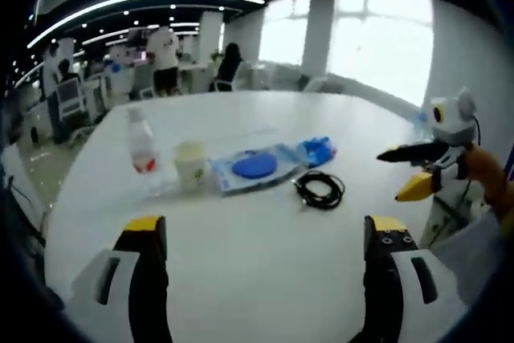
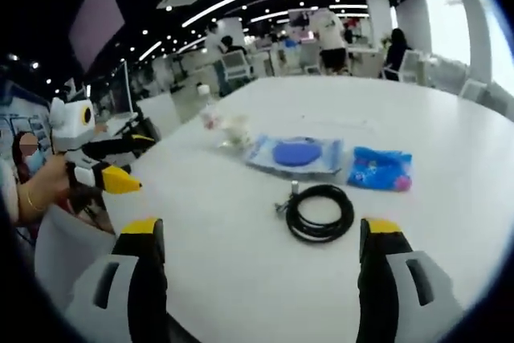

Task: Arrange the tabletop items into an orderly group along one side of the table until the central work area is clear of visible clutter.

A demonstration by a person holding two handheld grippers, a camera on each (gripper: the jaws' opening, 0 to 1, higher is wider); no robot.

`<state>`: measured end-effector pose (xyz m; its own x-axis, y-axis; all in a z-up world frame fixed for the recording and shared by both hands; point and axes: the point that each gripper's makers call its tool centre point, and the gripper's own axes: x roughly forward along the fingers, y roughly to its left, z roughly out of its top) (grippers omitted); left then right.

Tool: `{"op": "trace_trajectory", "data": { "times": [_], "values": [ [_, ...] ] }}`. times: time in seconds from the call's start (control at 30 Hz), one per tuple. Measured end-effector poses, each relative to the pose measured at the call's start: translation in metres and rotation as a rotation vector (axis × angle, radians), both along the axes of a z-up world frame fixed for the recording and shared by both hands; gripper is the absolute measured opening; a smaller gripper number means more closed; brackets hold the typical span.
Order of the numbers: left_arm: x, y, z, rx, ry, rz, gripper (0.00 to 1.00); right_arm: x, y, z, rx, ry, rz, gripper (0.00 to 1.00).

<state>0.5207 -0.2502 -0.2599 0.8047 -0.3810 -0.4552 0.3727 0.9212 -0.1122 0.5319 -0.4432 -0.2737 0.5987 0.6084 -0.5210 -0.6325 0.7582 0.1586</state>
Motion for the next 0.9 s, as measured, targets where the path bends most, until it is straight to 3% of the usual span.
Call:
{"op": "trace_trajectory", "data": {
  "times": [0.27,0.6,0.7,0.9],
  "values": [
    [-0.013,0.005,-0.001,0.002,0.017,0.005,0.99,-0.011,-0.006,0.002,-0.006,-0.016,-0.001,1.0],
    [-0.027,0.004,-0.005,0.007,0.024,0.007,0.99,-0.024,-0.019,-0.009,-0.006,0.02,-0.015,0.99],
    [-0.031,0.004,-0.005,0.067,0.0,-0.015,0.99,-0.025,-0.02,-0.011,-0.007,0.03,-0.017,0.99],
    [-0.035,0.006,-0.007,0.058,0.013,-0.009,0.99,-0.028,-0.02,-0.013,-0.009,0.036,-0.012,0.99]
  ]
}}
